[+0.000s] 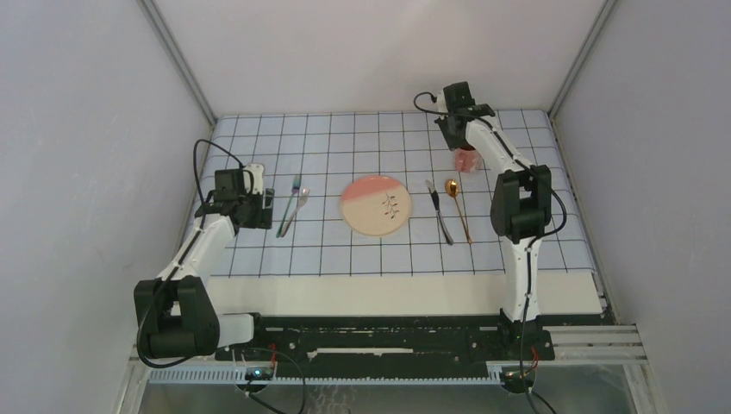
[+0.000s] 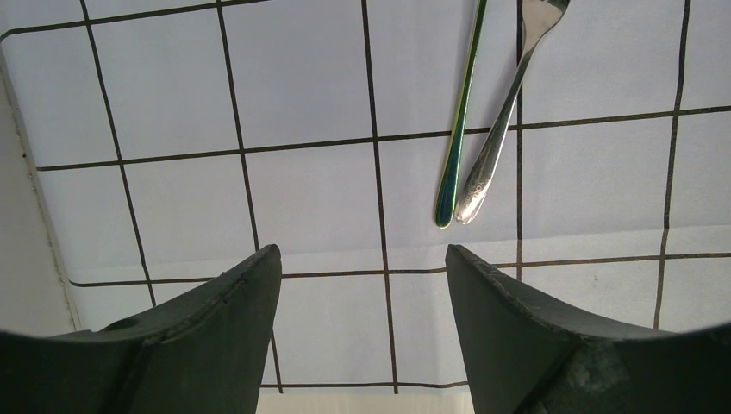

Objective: Set the dinner table for one person
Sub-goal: Move the cup to the napkin.

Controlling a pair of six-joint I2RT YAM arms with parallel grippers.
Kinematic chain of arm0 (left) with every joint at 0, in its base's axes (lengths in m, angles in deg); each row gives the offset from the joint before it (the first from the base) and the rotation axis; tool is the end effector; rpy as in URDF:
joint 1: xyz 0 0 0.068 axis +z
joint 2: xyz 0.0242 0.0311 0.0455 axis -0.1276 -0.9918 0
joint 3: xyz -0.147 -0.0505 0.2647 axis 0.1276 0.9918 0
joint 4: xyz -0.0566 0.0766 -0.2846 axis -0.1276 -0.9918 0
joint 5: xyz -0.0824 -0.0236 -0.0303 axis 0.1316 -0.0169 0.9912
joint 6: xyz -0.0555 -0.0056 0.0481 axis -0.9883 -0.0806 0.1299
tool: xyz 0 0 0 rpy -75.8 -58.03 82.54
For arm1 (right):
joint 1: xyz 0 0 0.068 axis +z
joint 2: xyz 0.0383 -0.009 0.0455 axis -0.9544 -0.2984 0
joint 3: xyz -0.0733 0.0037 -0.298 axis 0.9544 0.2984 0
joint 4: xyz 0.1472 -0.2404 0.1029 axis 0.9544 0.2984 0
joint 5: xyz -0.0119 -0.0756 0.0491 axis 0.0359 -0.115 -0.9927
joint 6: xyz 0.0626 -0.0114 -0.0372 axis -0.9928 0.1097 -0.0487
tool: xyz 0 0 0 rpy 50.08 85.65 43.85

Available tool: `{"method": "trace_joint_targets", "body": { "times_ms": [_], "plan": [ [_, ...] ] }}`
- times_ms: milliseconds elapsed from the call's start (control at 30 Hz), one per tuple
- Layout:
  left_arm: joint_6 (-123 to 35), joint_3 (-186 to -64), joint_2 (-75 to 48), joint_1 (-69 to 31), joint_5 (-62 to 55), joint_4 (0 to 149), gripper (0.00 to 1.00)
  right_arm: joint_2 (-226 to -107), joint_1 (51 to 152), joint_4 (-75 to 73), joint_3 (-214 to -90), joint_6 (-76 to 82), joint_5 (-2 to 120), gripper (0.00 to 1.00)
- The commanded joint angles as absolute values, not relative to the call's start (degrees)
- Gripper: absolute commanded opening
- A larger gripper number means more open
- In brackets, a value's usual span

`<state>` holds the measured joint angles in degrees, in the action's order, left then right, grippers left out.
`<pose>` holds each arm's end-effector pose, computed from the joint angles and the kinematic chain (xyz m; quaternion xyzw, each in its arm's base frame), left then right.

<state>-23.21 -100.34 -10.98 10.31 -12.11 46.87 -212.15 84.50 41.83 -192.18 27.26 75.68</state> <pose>0.3017 0.0159 0.2249 0.0534 0.9423 0.0379 0.3283 0.5597 0.1070 0.2454 -0.2173 0.9253 -0.0939 0.2964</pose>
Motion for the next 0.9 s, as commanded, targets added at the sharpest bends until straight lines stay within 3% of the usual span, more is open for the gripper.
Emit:
{"method": "trace_joint_targets", "body": {
  "times_ms": [0,433,867],
  "plan": [
    [-21.86,-99.25,-9.89,10.42,-12.89,48.01,0.75,-213.86,83.36,38.86,-194.52,28.33,80.10,0.00],
    [-22.01,-99.59,-11.07,10.41,-12.50,48.24,0.75,-210.29,80.99,35.27,-193.53,27.56,85.62,0.00],
    [-21.95,-98.99,-10.72,10.47,-12.78,47.87,0.75,-209.22,79.28,32.80,-195.70,25.28,80.08,0.00]
  ]
}}
